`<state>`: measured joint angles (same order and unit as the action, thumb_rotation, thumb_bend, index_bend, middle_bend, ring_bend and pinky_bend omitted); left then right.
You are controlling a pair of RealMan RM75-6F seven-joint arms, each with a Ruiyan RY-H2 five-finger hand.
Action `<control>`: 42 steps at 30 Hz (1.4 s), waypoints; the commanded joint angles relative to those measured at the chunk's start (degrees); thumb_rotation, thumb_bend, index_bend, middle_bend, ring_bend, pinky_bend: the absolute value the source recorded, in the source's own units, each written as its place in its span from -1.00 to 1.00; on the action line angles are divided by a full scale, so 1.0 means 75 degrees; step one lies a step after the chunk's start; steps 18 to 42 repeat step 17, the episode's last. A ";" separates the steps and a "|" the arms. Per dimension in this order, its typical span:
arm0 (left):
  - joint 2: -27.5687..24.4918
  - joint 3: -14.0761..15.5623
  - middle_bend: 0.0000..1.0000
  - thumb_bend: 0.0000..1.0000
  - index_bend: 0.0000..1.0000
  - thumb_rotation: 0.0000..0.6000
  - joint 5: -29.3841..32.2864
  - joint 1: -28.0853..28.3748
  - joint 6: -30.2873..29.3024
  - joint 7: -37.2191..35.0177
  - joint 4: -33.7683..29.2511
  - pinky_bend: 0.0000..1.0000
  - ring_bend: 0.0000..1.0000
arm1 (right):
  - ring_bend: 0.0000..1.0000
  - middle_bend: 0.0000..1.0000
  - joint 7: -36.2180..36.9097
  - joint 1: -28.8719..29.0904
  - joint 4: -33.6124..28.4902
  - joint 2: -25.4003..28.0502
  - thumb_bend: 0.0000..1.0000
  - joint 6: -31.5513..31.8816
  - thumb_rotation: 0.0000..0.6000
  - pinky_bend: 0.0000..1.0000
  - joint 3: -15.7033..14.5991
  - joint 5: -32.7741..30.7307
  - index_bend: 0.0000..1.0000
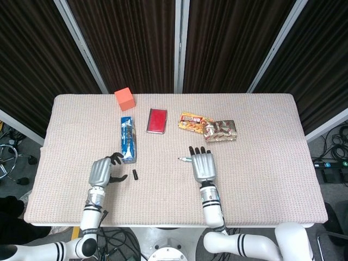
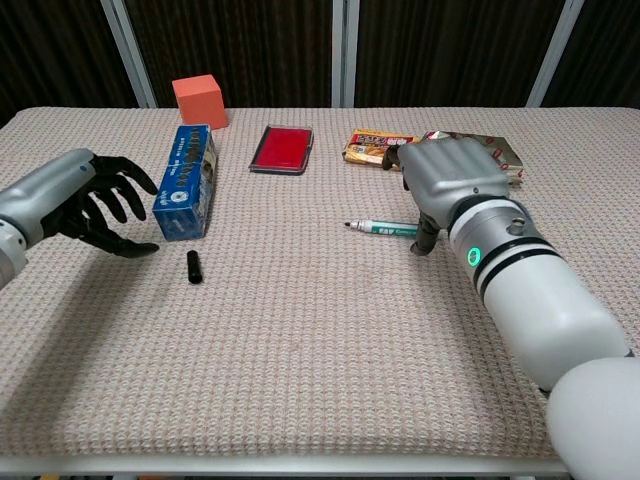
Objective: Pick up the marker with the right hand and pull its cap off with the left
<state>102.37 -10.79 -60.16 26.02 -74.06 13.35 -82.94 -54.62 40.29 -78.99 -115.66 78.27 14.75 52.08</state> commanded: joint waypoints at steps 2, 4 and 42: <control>-0.0647 0.0063 -0.19 -0.76 -0.36 1.00 -0.0396 -0.0414 -0.0820 0.0398 -0.0466 -0.28 -0.28 | -0.67 -0.44 0.0697 -0.0860 -0.1680 0.1326 -1.00 0.1087 1.00 -0.43 -0.0518 0.1138 -0.64; -0.1004 0.0263 -0.26 -0.76 -0.37 1.00 -0.0694 -0.0632 -0.1158 0.0542 -0.0431 -0.42 -0.42 | -0.80 -0.53 0.1329 -0.1235 -0.2104 0.1966 -1.00 0.1367 1.00 -0.66 -0.0892 0.1760 -0.68; -0.2070 0.1938 -0.61 -0.82 -0.57 1.00 -0.2129 -0.1966 -0.1856 0.0586 0.0409 -0.81 -0.84 | -1.00 -0.95 0.4136 -0.3143 -0.1313 0.3784 -1.00 0.1792 1.00 -1.00 -0.2682 0.3335 -1.00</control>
